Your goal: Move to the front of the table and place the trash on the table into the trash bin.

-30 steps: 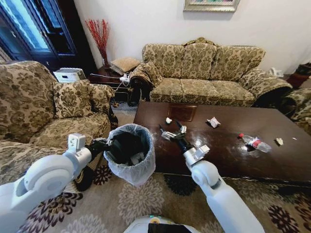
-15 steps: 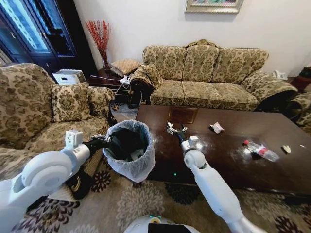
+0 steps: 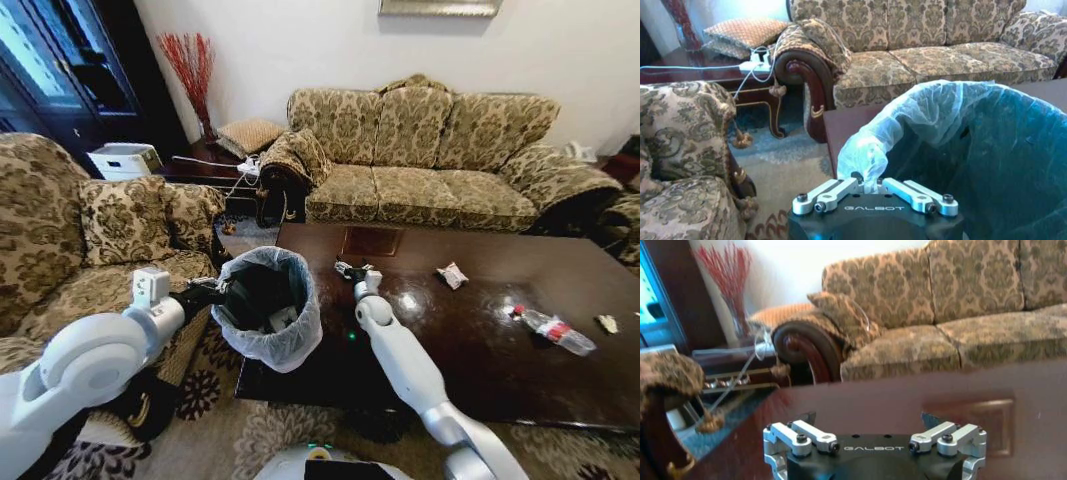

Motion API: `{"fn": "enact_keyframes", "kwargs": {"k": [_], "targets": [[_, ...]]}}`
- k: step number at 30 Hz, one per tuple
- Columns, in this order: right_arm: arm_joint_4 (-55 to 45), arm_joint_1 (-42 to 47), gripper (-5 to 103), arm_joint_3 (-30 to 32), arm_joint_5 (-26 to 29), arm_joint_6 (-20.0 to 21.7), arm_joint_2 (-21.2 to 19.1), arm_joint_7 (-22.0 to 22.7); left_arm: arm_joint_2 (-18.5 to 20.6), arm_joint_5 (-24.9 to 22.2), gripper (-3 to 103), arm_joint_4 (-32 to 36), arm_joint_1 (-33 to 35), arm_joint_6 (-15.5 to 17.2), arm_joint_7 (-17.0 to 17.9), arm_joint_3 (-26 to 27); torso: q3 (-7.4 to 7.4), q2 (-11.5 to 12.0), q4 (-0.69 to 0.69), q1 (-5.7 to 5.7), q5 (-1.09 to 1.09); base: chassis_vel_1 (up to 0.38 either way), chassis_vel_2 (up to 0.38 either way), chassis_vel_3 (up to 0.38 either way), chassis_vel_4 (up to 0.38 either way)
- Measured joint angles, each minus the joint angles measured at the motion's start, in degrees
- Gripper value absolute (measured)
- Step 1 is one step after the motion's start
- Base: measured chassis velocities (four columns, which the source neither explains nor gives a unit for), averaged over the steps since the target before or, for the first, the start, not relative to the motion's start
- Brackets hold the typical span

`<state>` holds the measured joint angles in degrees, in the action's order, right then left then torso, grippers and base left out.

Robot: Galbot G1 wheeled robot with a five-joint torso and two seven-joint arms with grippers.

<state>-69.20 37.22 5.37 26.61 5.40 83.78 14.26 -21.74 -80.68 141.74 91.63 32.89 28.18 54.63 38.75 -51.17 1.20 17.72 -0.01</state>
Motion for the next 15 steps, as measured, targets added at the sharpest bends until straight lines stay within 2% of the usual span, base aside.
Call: {"fn": "enact_keyframes", "kwargs": {"k": [7, 8, 10, 13, 15], "targets": [[6.3, -1.5, 100, 0.4, -1.7, 0.3, 3.0, 0.2, -0.5, 0.0, 1, 0.0, 0.0, 0.0, 0.0, -0.2, 0.07, 0.0, -0.03, 0.15, 0.0, 0.0, 0.0, 0.0, 0.0], [7.2, -1.7, 103, 0.5, -1.7, 0.2, 3.3, 0.0, -0.5, 0.0, 1, 0.0, 0.0, 0.0, 0.0, -0.3, 0.07, 0.0, -0.04, 0.15, 0.01, 0.0, 0.0, 0.0, 0.0], [8.7, -2.1, 101, 0.7, -1.5, -0.5, 3.6, -1.0, -0.5, 0.0, 1, 0.0, 0.0, 0.0, 0.0, -0.3, 0.07, 0.0, -0.05, 0.15, 0.02, 0.0, 0.0, 0.0, 0.0], [11.5, -2.9, 89, 0.9, -0.1, -1.0, 3.9, -2.8, -0.5, 0.1, 1, -0.3, 0.0, 0.1, -0.1, -0.3, 0.05, 0.0, -0.04, 0.09, 0.01, 0.0, 0.0, 0.0, 0.0], [11.7, -3.0, 89, 0.9, 0.1, -1.0, 3.9, -3.0, -0.5, 0.1, 1, -0.4, 0.0, 0.1, -0.1, -0.3, 0.04, 0.0, -0.04, 0.09, 0.01, 0.0, 0.0, 0.0, 0.0]]}}
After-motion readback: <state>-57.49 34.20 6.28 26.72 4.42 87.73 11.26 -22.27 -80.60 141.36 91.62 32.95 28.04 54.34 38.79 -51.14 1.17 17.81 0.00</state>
